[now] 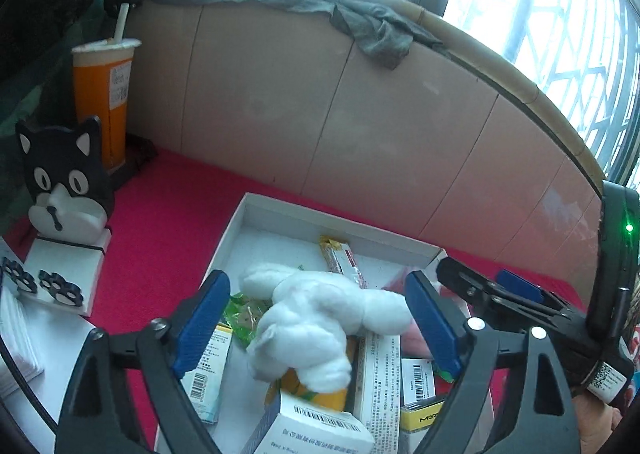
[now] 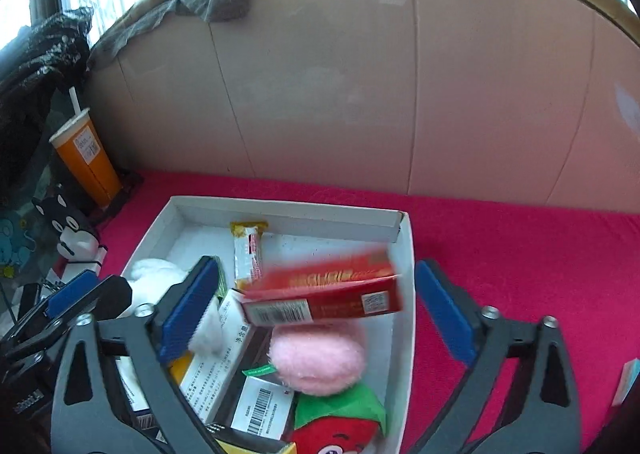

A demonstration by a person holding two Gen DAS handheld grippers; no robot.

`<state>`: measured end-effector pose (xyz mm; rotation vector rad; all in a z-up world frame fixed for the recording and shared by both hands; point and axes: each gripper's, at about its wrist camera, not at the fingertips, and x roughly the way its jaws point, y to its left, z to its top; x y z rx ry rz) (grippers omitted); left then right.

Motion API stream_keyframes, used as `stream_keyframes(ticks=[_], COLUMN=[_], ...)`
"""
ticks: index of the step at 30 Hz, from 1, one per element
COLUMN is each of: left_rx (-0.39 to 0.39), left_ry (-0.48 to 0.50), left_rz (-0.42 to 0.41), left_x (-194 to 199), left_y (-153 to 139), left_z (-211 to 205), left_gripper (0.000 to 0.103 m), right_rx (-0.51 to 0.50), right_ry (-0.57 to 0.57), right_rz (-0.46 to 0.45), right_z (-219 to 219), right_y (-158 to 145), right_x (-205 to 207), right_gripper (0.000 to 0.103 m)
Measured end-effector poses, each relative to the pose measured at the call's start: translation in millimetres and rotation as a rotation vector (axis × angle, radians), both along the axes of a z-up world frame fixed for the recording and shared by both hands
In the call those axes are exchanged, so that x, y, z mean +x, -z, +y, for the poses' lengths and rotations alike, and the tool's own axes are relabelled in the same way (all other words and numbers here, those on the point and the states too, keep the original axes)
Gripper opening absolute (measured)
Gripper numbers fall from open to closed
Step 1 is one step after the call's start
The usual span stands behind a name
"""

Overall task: Organize objects
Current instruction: 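Open the left tool releasing the bunny while the right tool releases the Sequoia box in the tray, then move the right tool toward the black charger while the left tool approaches the teal tissue pack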

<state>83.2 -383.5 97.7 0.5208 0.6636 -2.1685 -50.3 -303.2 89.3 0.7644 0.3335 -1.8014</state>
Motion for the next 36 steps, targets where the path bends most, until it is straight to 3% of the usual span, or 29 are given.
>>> stream_keyframes(ticks=[1,9,17,24,32,36], left_rx=[-0.013,-0.052,-0.084,-0.103,-0.101,-0.124], left_ry=[-0.017,-0.054,0.02,0.142,0.341,0.42], left_rz=[-0.007,0.094,0.138,0.091,-0.01,-0.085], left_x=[1.8,24.7,20.9,-13.7,-69.4,-95.4], left_y=[-3.6,-37.8,-57.7,-56.4,-34.0,-19.1], left_z=[3.5,32.9,72.4,107.5,162.5,195.8], left_gripper=[0.103,0.103,0.103,0.103,0.103,0.103], right_rx=[-0.014,-0.104,-0.12,-0.107,-0.067,-0.041], right_ry=[0.005,0.034,0.053,0.131,0.301,0.429], right_rz=[0.003,-0.027,-0.001,0.001,0.047,0.017], right_z=[5.3,51.9,108.0,148.1,221.9,268.3], right_y=[-2.4,-26.1,-30.8,-25.0,-20.1,-11.0], right_x=[0.2,0.9,9.8,-15.8,-87.0,-129.2], right_gripper=[0.103,0.103,0.103,0.103,0.103,0.103])
